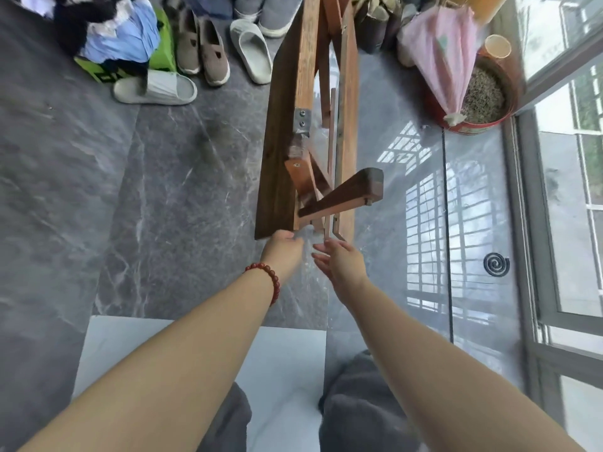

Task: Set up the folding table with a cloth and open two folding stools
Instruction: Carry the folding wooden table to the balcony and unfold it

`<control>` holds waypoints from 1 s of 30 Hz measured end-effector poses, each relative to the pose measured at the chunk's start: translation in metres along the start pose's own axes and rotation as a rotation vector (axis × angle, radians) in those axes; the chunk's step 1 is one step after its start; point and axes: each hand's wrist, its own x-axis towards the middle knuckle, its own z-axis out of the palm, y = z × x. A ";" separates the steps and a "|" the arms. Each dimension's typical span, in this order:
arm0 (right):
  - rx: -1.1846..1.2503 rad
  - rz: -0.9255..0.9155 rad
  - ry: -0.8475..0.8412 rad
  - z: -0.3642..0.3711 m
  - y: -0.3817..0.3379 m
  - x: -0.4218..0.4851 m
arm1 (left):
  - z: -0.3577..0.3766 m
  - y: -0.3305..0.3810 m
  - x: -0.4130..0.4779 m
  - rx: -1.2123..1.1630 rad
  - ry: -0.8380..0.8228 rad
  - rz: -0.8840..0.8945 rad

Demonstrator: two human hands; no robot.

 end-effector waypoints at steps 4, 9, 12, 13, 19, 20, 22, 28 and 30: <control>0.235 0.095 0.028 0.000 -0.018 -0.008 | -0.004 0.018 -0.004 -0.377 -0.090 -0.203; 0.322 0.241 -0.013 0.003 -0.022 -0.003 | -0.008 0.026 0.002 -0.730 -0.133 -0.428; 0.363 0.306 -0.040 0.004 -0.019 0.007 | -0.007 0.031 0.012 -0.836 -0.127 -0.488; 0.393 0.319 -0.035 0.005 -0.019 0.010 | -0.006 0.033 0.017 -0.860 -0.117 -0.499; 0.663 0.315 -0.034 0.011 -0.025 0.041 | -0.001 0.045 0.034 -1.004 -0.121 -0.442; 0.642 0.307 -0.035 0.010 -0.027 0.046 | 0.000 0.047 0.035 -1.022 -0.135 -0.435; 0.626 0.302 -0.014 0.012 -0.034 0.049 | 0.003 0.048 0.036 -1.056 -0.139 -0.440; 0.804 0.388 -0.007 0.018 -0.034 0.056 | 0.011 0.054 0.032 -1.184 -0.108 -0.411; 0.827 0.395 -0.005 0.017 -0.037 0.054 | 0.011 0.058 0.028 -1.221 -0.115 -0.391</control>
